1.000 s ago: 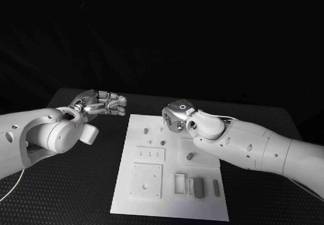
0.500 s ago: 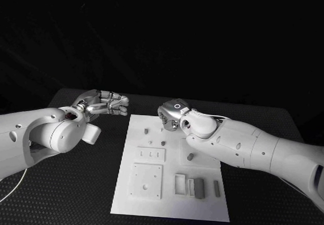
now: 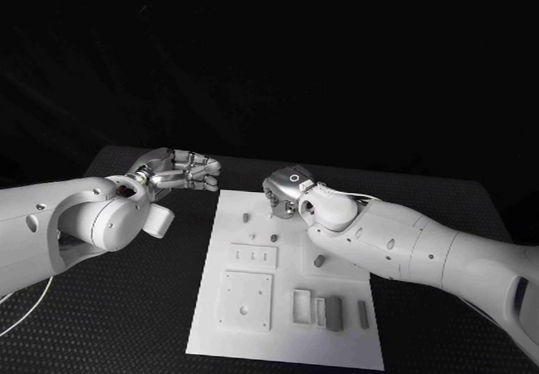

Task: Assemble the parts on the task board

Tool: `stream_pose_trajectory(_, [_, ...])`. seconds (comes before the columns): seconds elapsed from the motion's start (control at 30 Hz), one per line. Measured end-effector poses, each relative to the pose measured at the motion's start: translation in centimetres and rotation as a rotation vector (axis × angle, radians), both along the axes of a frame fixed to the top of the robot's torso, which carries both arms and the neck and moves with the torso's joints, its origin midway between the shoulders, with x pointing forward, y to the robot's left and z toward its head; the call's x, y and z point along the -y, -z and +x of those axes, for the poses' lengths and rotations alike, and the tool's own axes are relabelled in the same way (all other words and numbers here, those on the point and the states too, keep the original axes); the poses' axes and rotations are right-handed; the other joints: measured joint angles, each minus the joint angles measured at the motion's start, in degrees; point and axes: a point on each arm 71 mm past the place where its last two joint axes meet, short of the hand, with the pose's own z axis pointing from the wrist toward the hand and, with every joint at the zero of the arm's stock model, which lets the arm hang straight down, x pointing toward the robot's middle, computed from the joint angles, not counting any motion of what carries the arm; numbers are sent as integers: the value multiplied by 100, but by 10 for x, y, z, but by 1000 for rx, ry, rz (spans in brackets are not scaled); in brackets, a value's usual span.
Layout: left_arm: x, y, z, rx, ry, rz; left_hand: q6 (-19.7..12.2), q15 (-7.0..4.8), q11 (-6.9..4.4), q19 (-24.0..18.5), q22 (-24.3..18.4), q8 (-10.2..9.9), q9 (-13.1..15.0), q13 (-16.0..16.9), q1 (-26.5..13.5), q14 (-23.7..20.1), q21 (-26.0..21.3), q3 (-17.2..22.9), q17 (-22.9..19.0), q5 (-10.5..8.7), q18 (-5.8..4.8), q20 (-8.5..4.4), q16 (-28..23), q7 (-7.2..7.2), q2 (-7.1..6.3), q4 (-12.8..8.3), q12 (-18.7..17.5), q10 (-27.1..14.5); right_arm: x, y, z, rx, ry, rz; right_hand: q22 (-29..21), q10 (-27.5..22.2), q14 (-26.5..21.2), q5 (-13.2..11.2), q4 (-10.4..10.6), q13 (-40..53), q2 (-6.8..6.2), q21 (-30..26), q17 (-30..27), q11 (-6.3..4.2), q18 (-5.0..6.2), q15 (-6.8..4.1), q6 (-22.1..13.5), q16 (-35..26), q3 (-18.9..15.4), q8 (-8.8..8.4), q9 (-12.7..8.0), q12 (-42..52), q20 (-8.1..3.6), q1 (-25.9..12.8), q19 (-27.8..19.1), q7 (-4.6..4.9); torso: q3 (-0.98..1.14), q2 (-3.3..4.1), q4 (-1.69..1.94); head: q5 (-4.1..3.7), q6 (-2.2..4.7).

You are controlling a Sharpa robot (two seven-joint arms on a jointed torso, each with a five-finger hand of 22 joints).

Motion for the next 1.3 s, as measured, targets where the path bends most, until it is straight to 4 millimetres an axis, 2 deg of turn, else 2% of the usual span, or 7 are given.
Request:
stream_pose_trajectory(0.4, [0, 0, 0, 0, 0, 0, 0, 0, 0, 0, 0, -24, -5, -6, -17, 0, 0, 0, 5, 0, -1, 0, -11, 0, -17, 0, 0, 0, 0, 2, 1, -4, 3, -4, 0, 0, 0, 0, -7, 0, -6, 0, -5, 0, 0, 0, 0, 26, 6, 0, 6, -2, 1, -6, 0, 0, 3, 10, -10, 33, -29])
stream_pose_trajectory(1.3, [3, -4, 1, 6, 7, -1, 0, 0, 0, 0, -4, -23, -10, -10, -23, 0, -22, 0, 9, -23, -2, 0, -22, 0, -23, 0, -21, 0, -4, 10, 5, -15, 15, -19, 0, 0, 0, -1, -9, 1, 9, 21, -25, 0, 1, 0, -1, 26, 3, -12, 7, -31, 20, 9, 0, 0, 2, 20, -8, 40, -51])
